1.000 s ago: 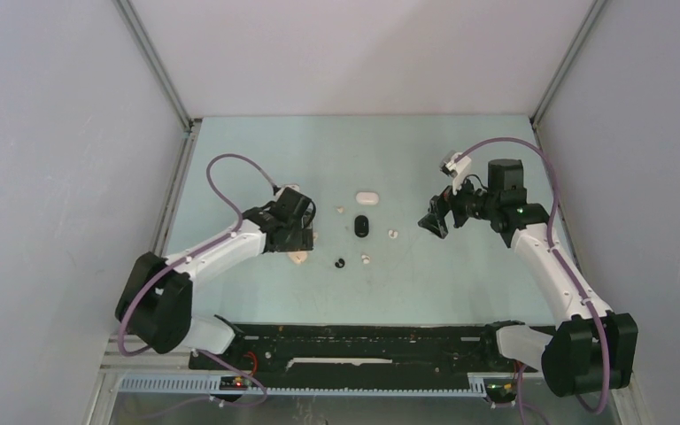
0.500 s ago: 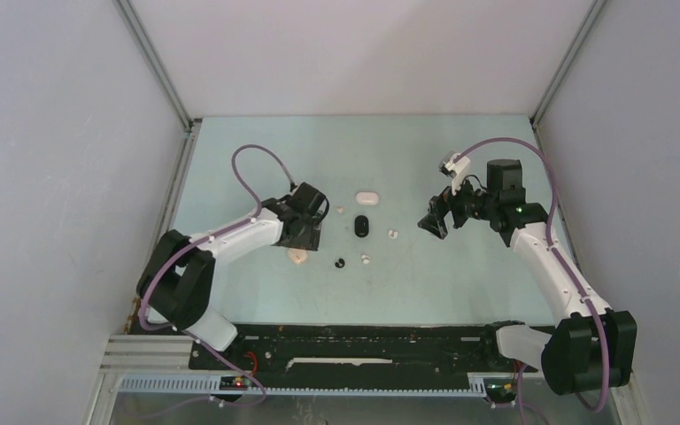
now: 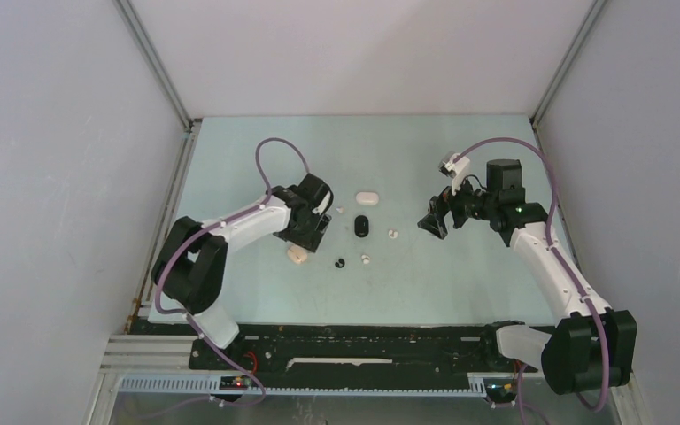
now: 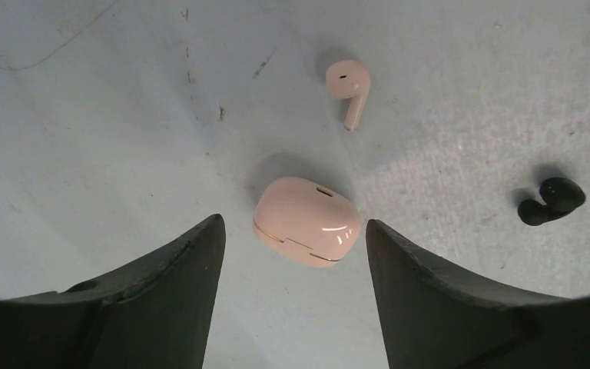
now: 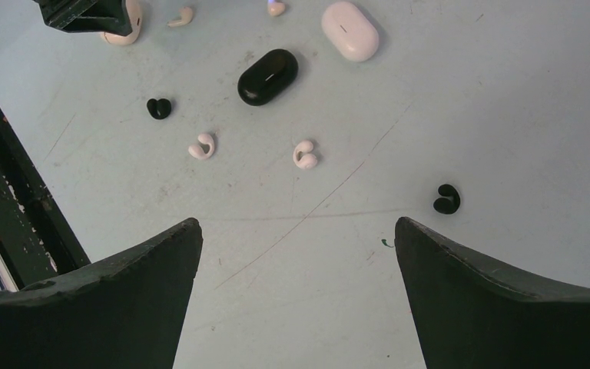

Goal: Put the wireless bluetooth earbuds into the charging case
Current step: Pick up the charging case at the center of the board.

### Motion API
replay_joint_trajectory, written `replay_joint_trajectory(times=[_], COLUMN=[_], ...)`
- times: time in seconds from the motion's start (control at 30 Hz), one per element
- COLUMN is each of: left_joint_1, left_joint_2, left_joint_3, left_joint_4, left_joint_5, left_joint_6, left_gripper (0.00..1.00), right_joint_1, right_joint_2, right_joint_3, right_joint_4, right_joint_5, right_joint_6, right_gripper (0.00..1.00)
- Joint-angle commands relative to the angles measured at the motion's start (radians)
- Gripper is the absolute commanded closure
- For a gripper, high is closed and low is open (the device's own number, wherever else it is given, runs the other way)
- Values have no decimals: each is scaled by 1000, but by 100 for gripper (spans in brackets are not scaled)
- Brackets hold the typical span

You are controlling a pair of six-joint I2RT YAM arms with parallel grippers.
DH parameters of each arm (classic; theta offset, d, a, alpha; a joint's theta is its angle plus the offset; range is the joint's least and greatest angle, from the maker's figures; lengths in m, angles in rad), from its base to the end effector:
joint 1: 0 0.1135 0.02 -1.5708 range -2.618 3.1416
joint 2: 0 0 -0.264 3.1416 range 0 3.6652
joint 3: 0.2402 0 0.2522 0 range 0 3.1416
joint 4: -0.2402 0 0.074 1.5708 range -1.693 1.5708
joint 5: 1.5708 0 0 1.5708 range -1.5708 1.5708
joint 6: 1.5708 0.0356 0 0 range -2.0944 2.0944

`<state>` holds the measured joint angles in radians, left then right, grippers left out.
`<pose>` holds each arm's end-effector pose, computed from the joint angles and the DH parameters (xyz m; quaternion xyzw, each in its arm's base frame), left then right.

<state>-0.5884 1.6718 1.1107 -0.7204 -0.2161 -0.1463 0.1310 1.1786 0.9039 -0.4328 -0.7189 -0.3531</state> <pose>0.2679 -0.1696 0.1924 0.2005 0.9633 0.0481 0.1721 0.2426 0.0556 0.2832 -0.3467 0.7902 0.2741 0.4246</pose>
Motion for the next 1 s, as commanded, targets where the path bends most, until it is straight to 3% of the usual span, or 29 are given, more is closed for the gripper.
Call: replay_joint_trajectory(times=[0.0, 0.43, 0.87, 0.97], left_joint_1=[29, 26, -97, -113], left_joint_2=[15, 66, 29, 40], left_joint_3=[-18, -41, -44, -23], left_joint_4=[1, -7, -41, -66], left_joint_5=[60, 109, 317, 254], left_joint_6=[50, 48, -53, -56], left_gripper=[27, 31, 30, 30], right_joint_1=[6, 6, 6, 6], right_joint_2=[14, 18, 28, 32], right_joint_3=[35, 35, 35, 35], right_joint_4=[5, 3, 1, 2], right_joint_5=[-10, -8, -5, -4], right_joint_6=[-15, -17, -17, -18], right_gripper=[2, 2, 2, 1])
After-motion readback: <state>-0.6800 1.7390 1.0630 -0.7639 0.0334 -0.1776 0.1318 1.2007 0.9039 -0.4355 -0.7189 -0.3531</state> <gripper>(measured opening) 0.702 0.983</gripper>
